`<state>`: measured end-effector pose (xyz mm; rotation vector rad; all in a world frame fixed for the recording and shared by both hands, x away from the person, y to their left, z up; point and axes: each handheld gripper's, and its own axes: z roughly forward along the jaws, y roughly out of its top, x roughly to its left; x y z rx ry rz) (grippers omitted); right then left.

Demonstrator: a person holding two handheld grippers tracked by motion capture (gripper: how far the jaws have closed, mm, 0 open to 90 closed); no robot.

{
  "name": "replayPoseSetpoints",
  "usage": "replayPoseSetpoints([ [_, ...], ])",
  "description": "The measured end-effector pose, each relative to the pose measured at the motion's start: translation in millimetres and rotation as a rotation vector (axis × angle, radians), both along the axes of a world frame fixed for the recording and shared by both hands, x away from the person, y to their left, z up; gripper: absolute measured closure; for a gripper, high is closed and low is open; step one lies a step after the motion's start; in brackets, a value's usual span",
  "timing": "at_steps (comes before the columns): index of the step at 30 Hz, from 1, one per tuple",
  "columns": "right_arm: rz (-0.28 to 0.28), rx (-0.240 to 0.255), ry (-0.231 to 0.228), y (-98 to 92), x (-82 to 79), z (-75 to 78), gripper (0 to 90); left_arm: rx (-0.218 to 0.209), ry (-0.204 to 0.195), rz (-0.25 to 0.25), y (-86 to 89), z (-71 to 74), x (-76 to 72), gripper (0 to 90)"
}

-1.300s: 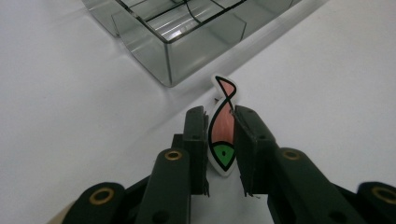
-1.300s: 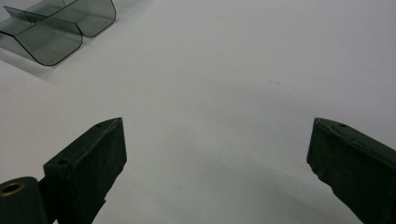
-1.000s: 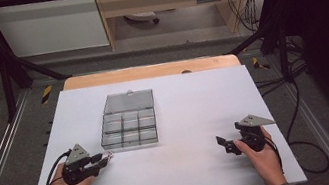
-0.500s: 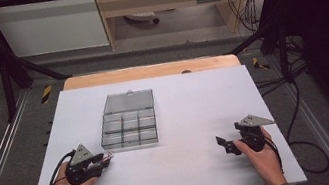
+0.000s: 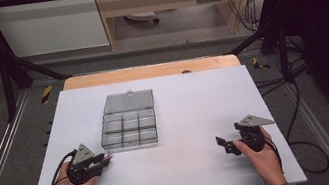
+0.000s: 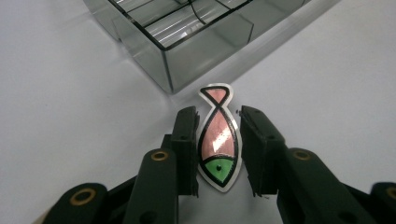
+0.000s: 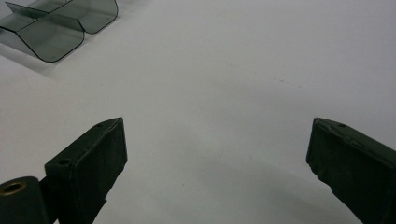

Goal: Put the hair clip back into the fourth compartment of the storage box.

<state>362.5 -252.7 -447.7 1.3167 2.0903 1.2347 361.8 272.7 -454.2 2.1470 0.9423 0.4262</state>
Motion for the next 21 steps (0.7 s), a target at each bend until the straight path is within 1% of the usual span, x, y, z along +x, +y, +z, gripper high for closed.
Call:
replayPoseSetpoints([
  [9, 0.001, 0.000, -0.001, 0.1, -0.4, 0.3, 5.5, -0.012, 0.007, 0.008, 2.9, 1.0, -1.3, 67.8],
  [15, 0.001, 0.000, 0.000, 0.1, -0.3, 0.3, 5.5, -0.039, 0.000, 0.012, 5.2, 4.4, -2.8, 67.9],
  [19, 0.001, 0.002, 0.000, 0.3, -0.4, 0.3, 5.5, -0.062, -0.013, 0.016, 9.1, 8.5, -6.3, 67.9],
  [21, 0.002, 0.001, 0.001, 0.2, -0.5, 0.3, 5.5, -0.083, -0.017, 0.019, 11.2, 11.0, -8.7, 67.9],
])
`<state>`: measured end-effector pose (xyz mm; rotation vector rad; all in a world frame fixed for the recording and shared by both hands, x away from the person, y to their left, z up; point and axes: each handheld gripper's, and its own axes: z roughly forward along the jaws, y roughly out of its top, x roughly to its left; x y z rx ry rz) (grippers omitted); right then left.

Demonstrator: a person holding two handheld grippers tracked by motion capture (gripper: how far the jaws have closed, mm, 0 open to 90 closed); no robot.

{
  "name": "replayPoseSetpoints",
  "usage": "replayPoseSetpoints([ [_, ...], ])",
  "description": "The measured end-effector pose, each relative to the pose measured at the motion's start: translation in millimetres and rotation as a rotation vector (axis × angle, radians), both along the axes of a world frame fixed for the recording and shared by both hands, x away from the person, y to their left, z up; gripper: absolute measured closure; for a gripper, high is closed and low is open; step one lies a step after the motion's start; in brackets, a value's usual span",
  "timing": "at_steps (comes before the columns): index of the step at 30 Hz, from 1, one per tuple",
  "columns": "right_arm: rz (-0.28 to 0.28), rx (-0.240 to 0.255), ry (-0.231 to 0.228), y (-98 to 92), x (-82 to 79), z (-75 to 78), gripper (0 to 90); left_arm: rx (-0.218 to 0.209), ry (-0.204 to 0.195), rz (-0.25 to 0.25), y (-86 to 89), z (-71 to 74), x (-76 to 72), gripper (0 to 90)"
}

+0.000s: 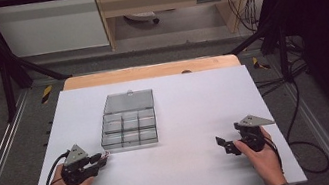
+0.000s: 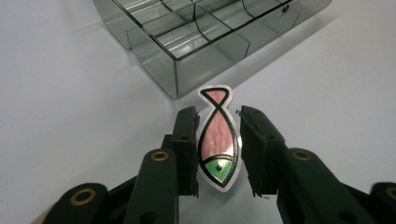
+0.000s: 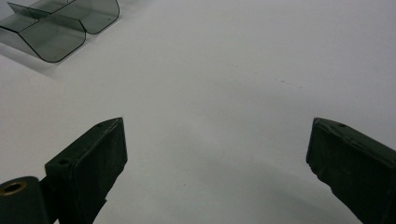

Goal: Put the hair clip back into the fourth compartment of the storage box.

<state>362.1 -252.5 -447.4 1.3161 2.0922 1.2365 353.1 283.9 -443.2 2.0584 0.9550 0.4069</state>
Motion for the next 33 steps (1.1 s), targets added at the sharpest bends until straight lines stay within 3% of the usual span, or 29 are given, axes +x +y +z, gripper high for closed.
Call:
replayPoseSetpoints([
  [9, -0.001, 0.001, -0.006, -0.4, -0.1, 0.4, 5.5, -0.066, -0.032, 0.011, 1.1, 11.5, -4.8, 67.9],
  [17, 0.003, 0.000, -0.001, 0.6, 0.3, -0.3, 5.3, -0.084, -0.055, 0.012, -2.7, 21.1, -4.1, 67.9],
  [22, 0.002, 0.000, -0.001, -0.1, 0.8, -0.8, 5.3, -0.124, -0.064, 0.018, -5.1, 29.0, 1.9, 67.9],
  [33, 0.003, 0.002, -0.002, -0.1, 0.7, -0.5, 5.3, -0.127, -0.057, 0.013, -15.8, 36.8, 21.2, 67.9],
])
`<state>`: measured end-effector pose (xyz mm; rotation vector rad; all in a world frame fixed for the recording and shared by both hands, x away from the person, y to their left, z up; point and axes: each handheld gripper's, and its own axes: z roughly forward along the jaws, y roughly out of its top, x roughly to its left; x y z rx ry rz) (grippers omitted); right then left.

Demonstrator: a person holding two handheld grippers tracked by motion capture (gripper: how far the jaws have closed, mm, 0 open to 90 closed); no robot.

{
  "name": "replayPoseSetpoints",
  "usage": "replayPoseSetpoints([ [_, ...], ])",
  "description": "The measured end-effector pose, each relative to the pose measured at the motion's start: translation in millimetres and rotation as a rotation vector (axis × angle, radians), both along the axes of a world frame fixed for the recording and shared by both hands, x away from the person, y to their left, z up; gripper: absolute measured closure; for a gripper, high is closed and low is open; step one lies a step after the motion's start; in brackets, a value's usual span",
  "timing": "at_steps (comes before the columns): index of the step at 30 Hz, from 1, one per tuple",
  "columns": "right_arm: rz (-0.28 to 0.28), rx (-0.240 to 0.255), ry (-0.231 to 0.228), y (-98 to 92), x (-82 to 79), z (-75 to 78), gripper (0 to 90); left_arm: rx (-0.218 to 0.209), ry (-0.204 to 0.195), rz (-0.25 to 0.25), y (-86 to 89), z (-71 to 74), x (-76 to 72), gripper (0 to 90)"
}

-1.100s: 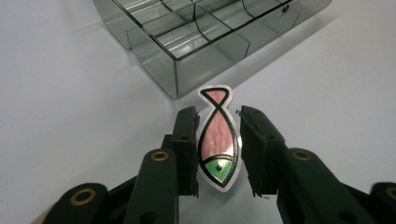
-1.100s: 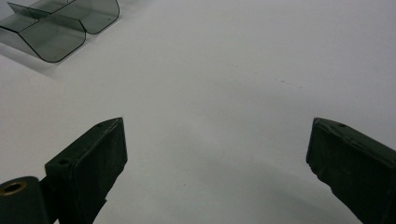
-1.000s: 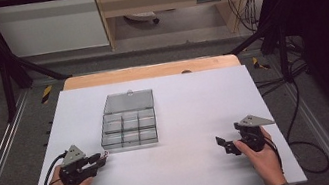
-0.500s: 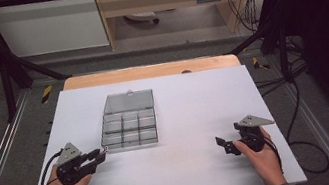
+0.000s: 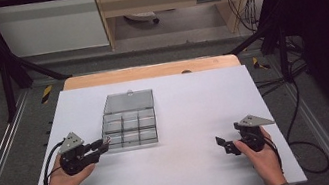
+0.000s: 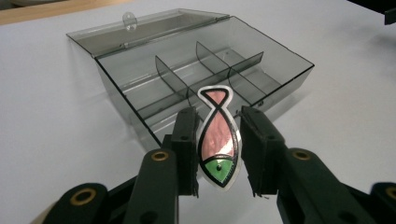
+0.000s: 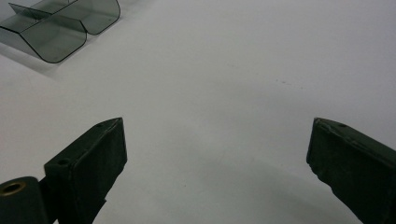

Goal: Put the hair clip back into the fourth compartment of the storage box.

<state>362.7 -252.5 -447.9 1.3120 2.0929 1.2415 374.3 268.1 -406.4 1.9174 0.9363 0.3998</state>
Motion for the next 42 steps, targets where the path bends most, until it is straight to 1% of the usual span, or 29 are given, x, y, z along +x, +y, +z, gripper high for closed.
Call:
replayPoseSetpoints([
  [3, -0.003, 0.005, -0.001, -0.7, 0.1, 0.3, 5.3, 0.006, -0.005, -0.008, -5.3, 4.5, 6.8, 67.9],
  [6, -0.003, 0.008, -0.011, -1.6, 0.3, 0.5, 5.1, -0.004, -0.012, -0.005, -9.8, 9.4, 14.3, 67.9],
  [10, -0.003, 0.016, -0.020, -2.4, 0.4, 1.0, 5.1, -0.015, -0.009, -0.011, -13.4, 14.4, 24.3, 67.8],
  [13, -0.002, 0.022, -0.023, -2.8, 0.3, 1.8, 5.1, -0.030, -0.011, -0.010, -13.5, 16.9, 29.8, 67.9],
  [18, -0.003, 0.021, -0.022, -2.9, 1.2, 0.9, 5.0, -0.028, -0.009, -0.007, -15.9, 18.3, 36.1, 67.9],
  [20, -0.006, 0.023, -0.020, -3.3, 1.1, 0.8, 4.7, -0.022, -0.012, -0.006, -17.0, 18.7, 37.5, 67.9],
  [25, -0.019, 0.029, -0.034, -2.7, -1.3, 2.4, 4.4, -0.030, -0.011, -0.002, -16.7, 17.9, 38.0, 67.9],
  [27, -0.017, 0.027, -0.037, -2.8, -1.5, 2.6, 4.4, -0.030, -0.013, -0.004, -17.2, 17.9, 37.6, 67.9],
  [32, -0.010, 0.025, -0.050, -1.4, -3.2, 4.5, 4.8, -0.014, -0.021, -0.004, -21.0, 16.3, 36.6, 67.9],
  [37, 0.000, 0.015, -0.062, 1.1, -5.8, 6.8, 4.8, -0.014, -0.013, -0.004, -24.6, 13.4, 37.9, 67.9],
  [42, 0.002, 0.010, -0.057, 1.7, -4.2, 5.9, 4.7, -0.010, -0.011, -0.009, -25.9, 12.5, 38.0, 67.9],
])
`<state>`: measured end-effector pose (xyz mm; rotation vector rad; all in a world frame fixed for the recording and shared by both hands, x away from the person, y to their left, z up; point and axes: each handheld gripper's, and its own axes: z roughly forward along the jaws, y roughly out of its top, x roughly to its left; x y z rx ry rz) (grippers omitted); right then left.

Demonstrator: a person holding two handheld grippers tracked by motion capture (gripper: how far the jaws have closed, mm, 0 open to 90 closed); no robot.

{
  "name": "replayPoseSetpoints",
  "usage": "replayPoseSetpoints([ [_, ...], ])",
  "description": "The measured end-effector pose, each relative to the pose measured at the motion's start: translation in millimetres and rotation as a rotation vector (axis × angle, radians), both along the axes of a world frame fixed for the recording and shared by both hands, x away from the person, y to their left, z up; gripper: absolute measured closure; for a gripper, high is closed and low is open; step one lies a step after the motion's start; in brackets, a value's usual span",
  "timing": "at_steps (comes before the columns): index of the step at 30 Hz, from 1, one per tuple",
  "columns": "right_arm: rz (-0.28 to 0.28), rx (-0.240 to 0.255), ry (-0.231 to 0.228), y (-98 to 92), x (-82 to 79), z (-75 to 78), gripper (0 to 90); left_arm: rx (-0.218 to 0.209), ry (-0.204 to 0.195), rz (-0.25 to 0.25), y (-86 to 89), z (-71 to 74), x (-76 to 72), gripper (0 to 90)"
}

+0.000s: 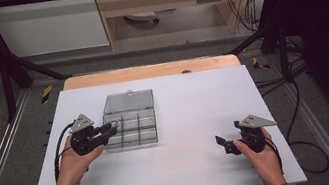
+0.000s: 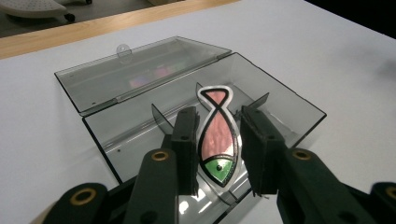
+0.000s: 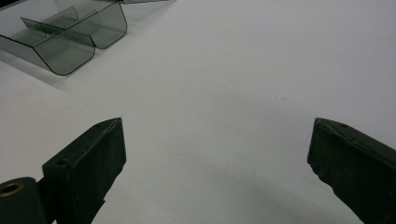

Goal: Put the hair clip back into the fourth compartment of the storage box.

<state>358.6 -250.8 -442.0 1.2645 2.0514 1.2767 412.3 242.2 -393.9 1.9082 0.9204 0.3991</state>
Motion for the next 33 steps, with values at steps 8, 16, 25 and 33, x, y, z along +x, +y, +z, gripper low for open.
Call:
replayPoseSetpoints([
  [8, -0.006, 0.001, 0.006, -1.1, -0.6, 0.0, 4.6, 0.018, 0.004, 0.013, -1.1, -4.7, 0.6, 67.9],
  [16, 0.002, -0.002, 0.002, -0.2, -0.8, 0.4, 4.6, 0.042, 0.009, 0.016, -3.6, -9.1, -0.2, 67.9],
  [25, -0.003, 0.000, -0.001, -0.8, -0.4, 0.6, 4.5, 0.059, 0.014, 0.032, -3.0, -13.4, 2.4, 67.8],
  [33, -0.001, 0.000, 0.001, -0.5, -1.3, 0.9, 4.5, 0.090, 0.024, 0.023, -5.9, -17.4, 1.8, 67.8],
])
